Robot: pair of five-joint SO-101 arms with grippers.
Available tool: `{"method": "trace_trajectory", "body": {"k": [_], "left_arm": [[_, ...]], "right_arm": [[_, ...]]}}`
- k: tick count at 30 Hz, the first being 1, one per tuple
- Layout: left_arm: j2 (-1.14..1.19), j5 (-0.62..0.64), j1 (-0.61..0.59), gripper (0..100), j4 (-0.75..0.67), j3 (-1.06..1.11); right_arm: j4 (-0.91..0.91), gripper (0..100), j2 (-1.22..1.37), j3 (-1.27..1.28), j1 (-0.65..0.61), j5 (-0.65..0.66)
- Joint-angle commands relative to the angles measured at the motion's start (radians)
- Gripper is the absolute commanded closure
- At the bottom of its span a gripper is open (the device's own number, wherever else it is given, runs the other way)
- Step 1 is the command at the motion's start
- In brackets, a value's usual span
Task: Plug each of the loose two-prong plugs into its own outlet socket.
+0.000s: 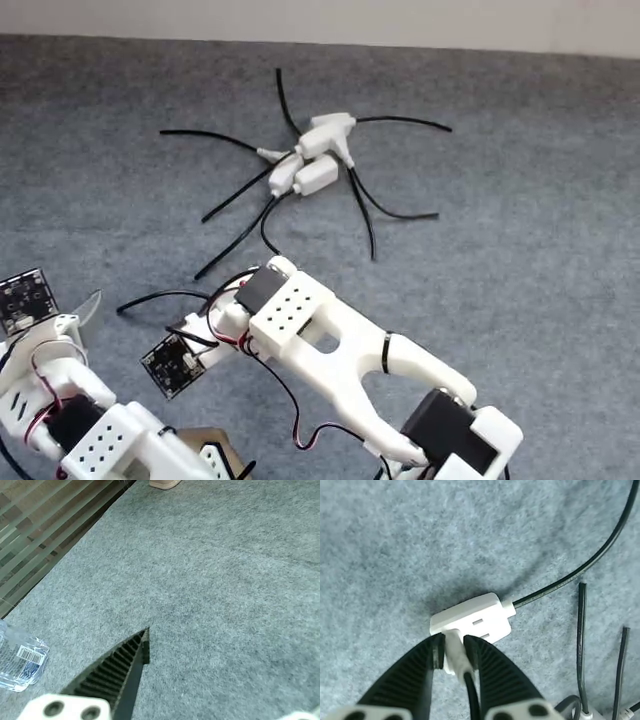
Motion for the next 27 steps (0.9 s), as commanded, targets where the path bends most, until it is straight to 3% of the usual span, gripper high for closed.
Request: {"method": "trace_trajectory", "body": {"k": [1,4,14,22,27], "left_arm": [[-0.012,-0.008,-0.012,47,-0.021,0.018],[-0.012,-0.008,-0.007,47,-0.02,0.018],[-0.01,-0.008,-0.001,47,-0.018,0.018],[-0.002,-0.008,0.031,47,-0.017,0.018],[-0.002,-0.008,0.031,47,-0.017,0.018]], "right_arm": [[-0.021,98.9,0.027,0.065,0.03,-0.032],[-0.093,98.9,-0.054,0.076,0.035,-0.121],[-0.105,98.9,-0.105,0.065,0.073,-0.241],[-0.074,99.0,-0.193,0.071,0.061,-0.235],[-0.041,99.0,-0.188,0.076,0.058,-0.163]]}}
